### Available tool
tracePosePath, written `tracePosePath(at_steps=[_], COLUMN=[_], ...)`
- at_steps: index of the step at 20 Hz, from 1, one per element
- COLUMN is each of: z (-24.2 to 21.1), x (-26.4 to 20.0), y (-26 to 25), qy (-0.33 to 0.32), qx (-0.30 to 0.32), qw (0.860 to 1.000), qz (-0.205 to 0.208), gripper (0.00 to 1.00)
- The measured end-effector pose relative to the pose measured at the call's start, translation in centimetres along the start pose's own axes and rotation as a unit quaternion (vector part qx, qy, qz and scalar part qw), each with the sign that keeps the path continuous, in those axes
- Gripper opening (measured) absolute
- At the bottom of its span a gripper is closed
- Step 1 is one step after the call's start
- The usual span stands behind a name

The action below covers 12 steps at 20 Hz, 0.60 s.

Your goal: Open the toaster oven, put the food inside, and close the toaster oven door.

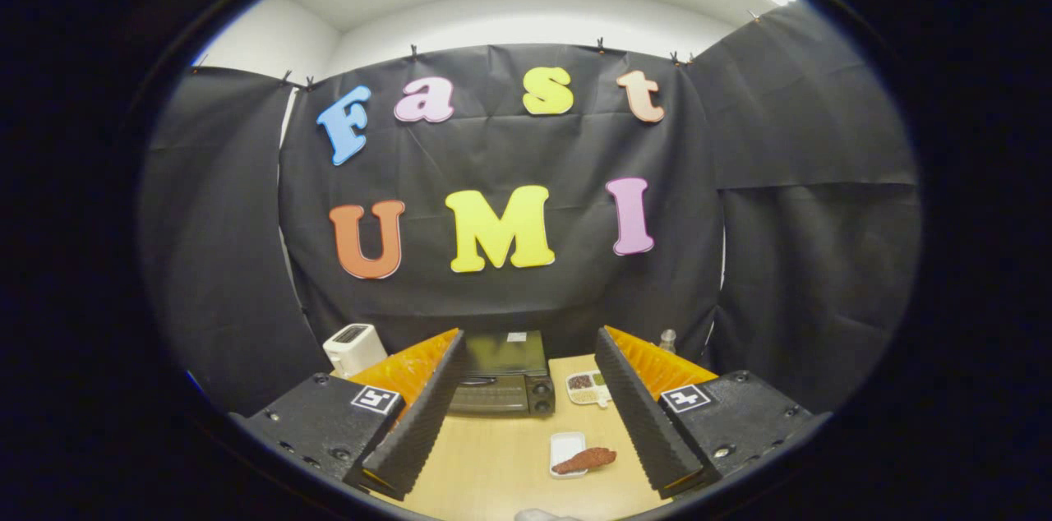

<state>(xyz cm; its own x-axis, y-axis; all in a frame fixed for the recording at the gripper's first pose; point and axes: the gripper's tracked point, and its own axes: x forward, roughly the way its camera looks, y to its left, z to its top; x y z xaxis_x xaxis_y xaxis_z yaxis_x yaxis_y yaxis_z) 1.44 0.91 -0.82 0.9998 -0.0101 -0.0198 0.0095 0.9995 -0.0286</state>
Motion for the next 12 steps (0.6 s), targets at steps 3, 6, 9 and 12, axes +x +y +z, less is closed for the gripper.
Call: tracePosePath(at_steps=[3,6,9,12], z=[-1.1,-3.3,-6.2,-9.4], x=[1.9,4.9,8.8,13.0], y=[0.9,2.9,4.8,7.2], qy=[-0.001,0.007,0.019,0.040], qx=[-0.016,-0.024,-0.035,-0.036], qw=[1.000,1.000,0.999,0.998], qz=[-0.003,0.004,0.010,0.025], gripper=[1.00,1.00,1.00,1.00])
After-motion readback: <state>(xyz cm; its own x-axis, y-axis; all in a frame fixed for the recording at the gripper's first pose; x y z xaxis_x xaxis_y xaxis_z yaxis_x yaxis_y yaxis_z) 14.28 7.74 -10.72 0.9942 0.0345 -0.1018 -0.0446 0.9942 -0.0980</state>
